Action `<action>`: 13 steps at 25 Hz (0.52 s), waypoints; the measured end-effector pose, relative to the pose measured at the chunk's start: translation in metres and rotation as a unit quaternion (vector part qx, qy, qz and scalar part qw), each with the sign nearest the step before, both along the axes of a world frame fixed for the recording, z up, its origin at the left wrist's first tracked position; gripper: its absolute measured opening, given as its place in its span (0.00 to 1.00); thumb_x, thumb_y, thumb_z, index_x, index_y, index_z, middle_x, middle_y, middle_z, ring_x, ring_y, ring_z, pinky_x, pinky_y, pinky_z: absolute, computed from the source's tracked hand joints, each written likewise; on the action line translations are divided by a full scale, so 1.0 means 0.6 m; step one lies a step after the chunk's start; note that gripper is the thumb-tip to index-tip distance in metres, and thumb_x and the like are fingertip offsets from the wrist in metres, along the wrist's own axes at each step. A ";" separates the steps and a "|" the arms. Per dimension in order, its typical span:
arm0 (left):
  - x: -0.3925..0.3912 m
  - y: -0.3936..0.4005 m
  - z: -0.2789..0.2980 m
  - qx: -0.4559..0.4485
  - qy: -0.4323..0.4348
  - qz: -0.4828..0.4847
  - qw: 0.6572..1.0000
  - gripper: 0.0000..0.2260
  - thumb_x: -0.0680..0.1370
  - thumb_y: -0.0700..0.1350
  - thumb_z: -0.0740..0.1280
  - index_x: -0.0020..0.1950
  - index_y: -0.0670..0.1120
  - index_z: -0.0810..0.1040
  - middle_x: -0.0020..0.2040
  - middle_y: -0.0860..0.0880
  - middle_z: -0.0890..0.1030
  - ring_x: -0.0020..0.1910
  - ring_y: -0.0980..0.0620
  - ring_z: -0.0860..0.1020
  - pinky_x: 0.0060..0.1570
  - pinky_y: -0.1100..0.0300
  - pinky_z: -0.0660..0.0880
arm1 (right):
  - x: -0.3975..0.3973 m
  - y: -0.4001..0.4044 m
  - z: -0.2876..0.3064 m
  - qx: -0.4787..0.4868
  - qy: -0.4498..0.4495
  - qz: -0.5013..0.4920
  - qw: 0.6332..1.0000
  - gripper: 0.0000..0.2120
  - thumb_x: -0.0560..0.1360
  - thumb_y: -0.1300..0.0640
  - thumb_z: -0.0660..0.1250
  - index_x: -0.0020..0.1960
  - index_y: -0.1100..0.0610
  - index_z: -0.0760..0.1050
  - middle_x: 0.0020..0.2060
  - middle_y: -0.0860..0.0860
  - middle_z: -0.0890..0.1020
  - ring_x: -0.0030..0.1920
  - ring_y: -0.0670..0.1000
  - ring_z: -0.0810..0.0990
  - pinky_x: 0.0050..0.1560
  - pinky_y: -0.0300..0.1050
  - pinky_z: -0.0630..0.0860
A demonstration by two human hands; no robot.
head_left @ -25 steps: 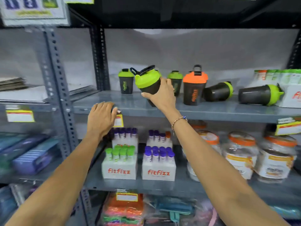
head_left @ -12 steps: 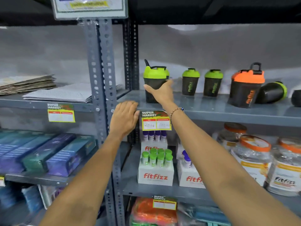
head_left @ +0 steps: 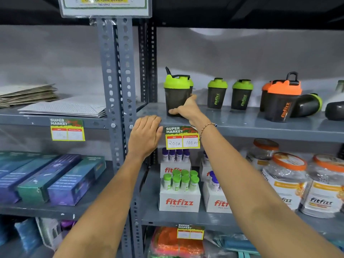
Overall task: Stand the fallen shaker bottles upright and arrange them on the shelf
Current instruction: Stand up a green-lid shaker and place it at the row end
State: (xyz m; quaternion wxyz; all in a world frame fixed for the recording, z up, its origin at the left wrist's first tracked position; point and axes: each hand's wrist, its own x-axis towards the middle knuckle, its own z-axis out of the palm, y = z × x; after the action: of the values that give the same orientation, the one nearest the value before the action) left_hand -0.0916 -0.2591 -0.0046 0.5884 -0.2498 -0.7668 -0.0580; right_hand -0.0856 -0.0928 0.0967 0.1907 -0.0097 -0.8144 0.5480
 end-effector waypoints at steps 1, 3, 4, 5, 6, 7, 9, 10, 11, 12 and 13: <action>-0.001 0.000 -0.001 -0.002 0.003 -0.002 1.000 0.18 0.83 0.49 0.51 0.58 0.41 0.75 0.53 0.43 0.79 0.51 0.43 0.76 0.54 0.52 0.68 | -0.001 -0.001 -0.001 0.012 0.006 -0.007 1.000 0.44 0.64 0.61 0.79 0.68 0.62 0.52 0.67 0.58 0.69 0.67 0.56 0.69 0.68 0.50 0.69; -0.001 0.001 -0.001 -0.001 0.009 0.000 1.000 0.18 0.83 0.49 0.49 0.58 0.41 0.74 0.53 0.43 0.79 0.50 0.43 0.76 0.54 0.52 0.67 | -0.001 -0.002 -0.001 0.034 0.010 -0.019 0.999 0.45 0.62 0.58 0.81 0.65 0.61 0.53 0.66 0.58 0.70 0.67 0.56 0.70 0.67 0.52 0.70; -0.001 0.001 0.000 -0.002 0.009 0.002 1.000 0.19 0.83 0.50 0.48 0.58 0.41 0.75 0.53 0.43 0.79 0.50 0.43 0.76 0.54 0.52 0.67 | -0.001 0.000 0.001 0.039 0.004 -0.020 0.999 0.45 0.62 0.59 0.80 0.66 0.61 0.52 0.65 0.58 0.70 0.66 0.56 0.71 0.65 0.51 0.71; -0.001 0.001 0.002 -0.002 0.009 0.004 1.000 0.20 0.83 0.50 0.48 0.58 0.41 0.75 0.53 0.43 0.79 0.50 0.43 0.76 0.54 0.52 0.66 | 0.000 0.003 0.003 0.042 -0.010 -0.015 0.999 0.46 0.64 0.61 0.79 0.68 0.62 0.50 0.63 0.58 0.71 0.64 0.56 0.72 0.62 0.50 0.73; 0.000 0.002 0.001 -0.004 0.008 0.006 1.000 0.20 0.84 0.50 0.47 0.58 0.41 0.75 0.53 0.43 0.80 0.50 0.43 0.76 0.54 0.52 0.66 | 0.002 0.007 0.004 0.047 -0.026 -0.008 0.999 0.46 0.65 0.63 0.77 0.69 0.63 0.48 0.61 0.59 0.72 0.62 0.56 0.73 0.58 0.48 0.74; 0.000 0.002 0.001 -0.003 0.009 0.007 1.000 0.20 0.84 0.50 0.47 0.58 0.41 0.75 0.53 0.43 0.80 0.50 0.43 0.76 0.54 0.52 0.66 | 0.003 0.008 0.005 0.055 -0.036 0.000 0.998 0.45 0.66 0.64 0.75 0.70 0.64 0.47 0.59 0.59 0.72 0.60 0.56 0.73 0.55 0.47 0.74; -0.001 0.003 0.001 -0.001 0.009 0.006 1.000 0.21 0.84 0.50 0.47 0.58 0.41 0.75 0.53 0.43 0.80 0.50 0.43 0.77 0.54 0.52 0.67 | 0.002 0.008 0.004 0.069 -0.039 0.002 0.997 0.44 0.67 0.63 0.76 0.69 0.63 0.48 0.59 0.58 0.71 0.59 0.54 0.71 0.56 0.46 0.72; -0.002 0.003 0.001 -0.001 0.007 0.005 1.000 0.21 0.84 0.50 0.47 0.58 0.41 0.75 0.53 0.43 0.80 0.50 0.43 0.77 0.54 0.52 0.67 | 0.001 0.006 0.003 0.080 -0.033 -0.005 0.996 0.44 0.67 0.60 0.77 0.69 0.63 0.49 0.61 0.57 0.70 0.61 0.54 0.71 0.60 0.47 0.71; -0.002 0.002 0.002 -0.002 0.007 0.005 1.000 0.21 0.84 0.50 0.47 0.58 0.41 0.75 0.53 0.43 0.80 0.50 0.43 0.77 0.54 0.52 0.67 | 0.000 0.003 0.003 0.094 -0.029 -0.015 0.995 0.45 0.66 0.57 0.78 0.69 0.62 0.49 0.64 0.58 0.69 0.64 0.55 0.70 0.64 0.50 0.70; -0.002 0.002 0.001 -0.003 0.008 0.005 1.000 0.20 0.84 0.50 0.47 0.58 0.41 0.74 0.54 0.43 0.80 0.50 0.43 0.77 0.54 0.52 0.67 | 0.002 0.001 0.004 0.107 -0.031 -0.018 0.994 0.48 0.65 0.55 0.78 0.69 0.62 0.48 0.66 0.59 0.68 0.66 0.57 0.69 0.67 0.52 0.69; -0.002 0.002 0.001 -0.003 0.011 0.005 1.000 0.20 0.84 0.50 0.47 0.58 0.41 0.74 0.54 0.43 0.80 0.50 0.43 0.77 0.54 0.52 0.67 | 0.005 0.000 0.006 0.109 -0.042 -0.011 0.993 0.50 0.65 0.54 0.78 0.71 0.63 0.46 0.67 0.59 0.68 0.67 0.58 0.69 0.67 0.52 0.70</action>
State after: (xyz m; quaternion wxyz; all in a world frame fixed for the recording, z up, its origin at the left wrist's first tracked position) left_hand -0.0927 -0.2580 -0.0041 0.5967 -0.2484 -0.7614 -0.0499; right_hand -0.0827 -0.0926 0.1001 0.1621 -0.0206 -0.8766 0.4527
